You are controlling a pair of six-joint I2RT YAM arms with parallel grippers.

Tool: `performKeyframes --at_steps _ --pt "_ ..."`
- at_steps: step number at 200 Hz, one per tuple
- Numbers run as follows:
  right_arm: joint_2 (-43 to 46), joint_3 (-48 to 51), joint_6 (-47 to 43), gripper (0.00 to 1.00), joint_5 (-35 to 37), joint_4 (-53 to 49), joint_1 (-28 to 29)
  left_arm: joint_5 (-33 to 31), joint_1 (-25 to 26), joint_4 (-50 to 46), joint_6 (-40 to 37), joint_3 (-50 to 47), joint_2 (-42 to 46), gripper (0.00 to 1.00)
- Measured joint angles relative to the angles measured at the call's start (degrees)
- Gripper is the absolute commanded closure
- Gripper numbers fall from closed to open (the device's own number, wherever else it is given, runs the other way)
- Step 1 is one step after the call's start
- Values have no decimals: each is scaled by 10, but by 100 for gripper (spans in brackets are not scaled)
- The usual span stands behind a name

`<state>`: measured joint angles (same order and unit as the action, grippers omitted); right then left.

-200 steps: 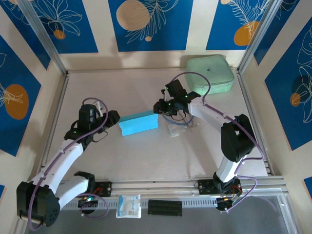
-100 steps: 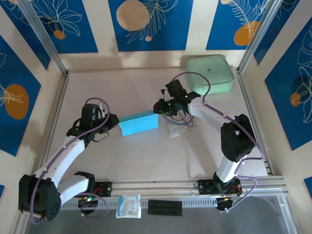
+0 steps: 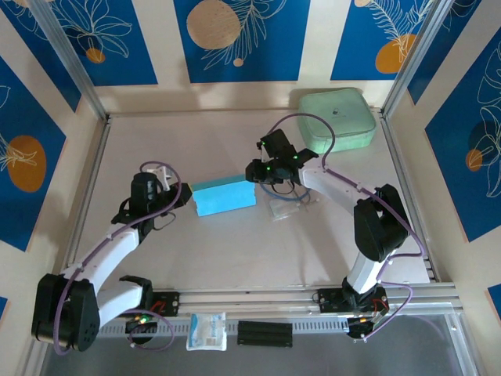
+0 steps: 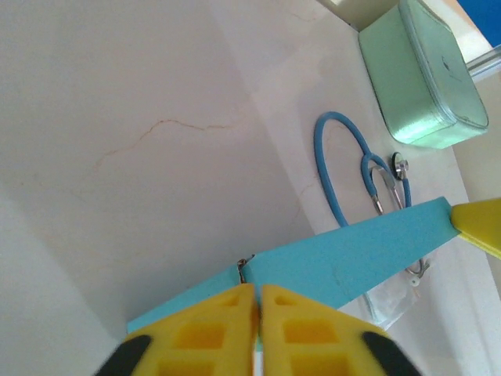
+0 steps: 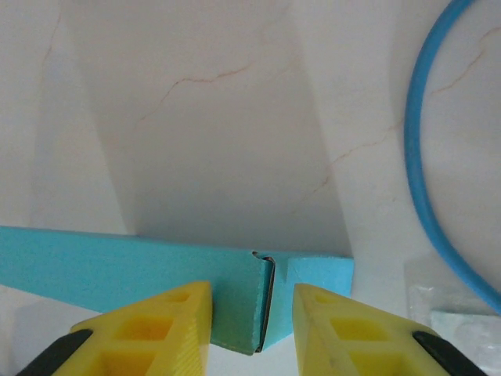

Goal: Fold the paper box

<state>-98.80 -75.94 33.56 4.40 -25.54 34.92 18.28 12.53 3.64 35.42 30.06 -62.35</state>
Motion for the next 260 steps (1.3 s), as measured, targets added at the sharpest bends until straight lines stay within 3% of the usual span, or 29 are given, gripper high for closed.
performKeyframes --at_steps 47,81,118,154,188,230,243,260 --pt "10 -2 -12 68 46 -12 18 14 0 -36 -19 11 18 81" --pt "87 84 2 67 94 -7 71 42 1 -127 -19 13 73 78" --pt "141 185 42 56 106 -62 154 52 4 -254 -13 -22 206 46" --pt "197 196 74 37 105 -93 143 30 5 -326 -3 -23 280 30" --pt "216 206 100 32 56 -24 89 9 6 -299 8 -29 189 24" --pt "76 187 101 41 -2 25 73 40 9 -172 16 -32 -8 26" --pt "36 177 103 46 -13 34 73 47 10 -139 17 -32 -54 33" --pt "-6 157 105 54 -30 43 73 55 12 -99 19 -32 -103 49"
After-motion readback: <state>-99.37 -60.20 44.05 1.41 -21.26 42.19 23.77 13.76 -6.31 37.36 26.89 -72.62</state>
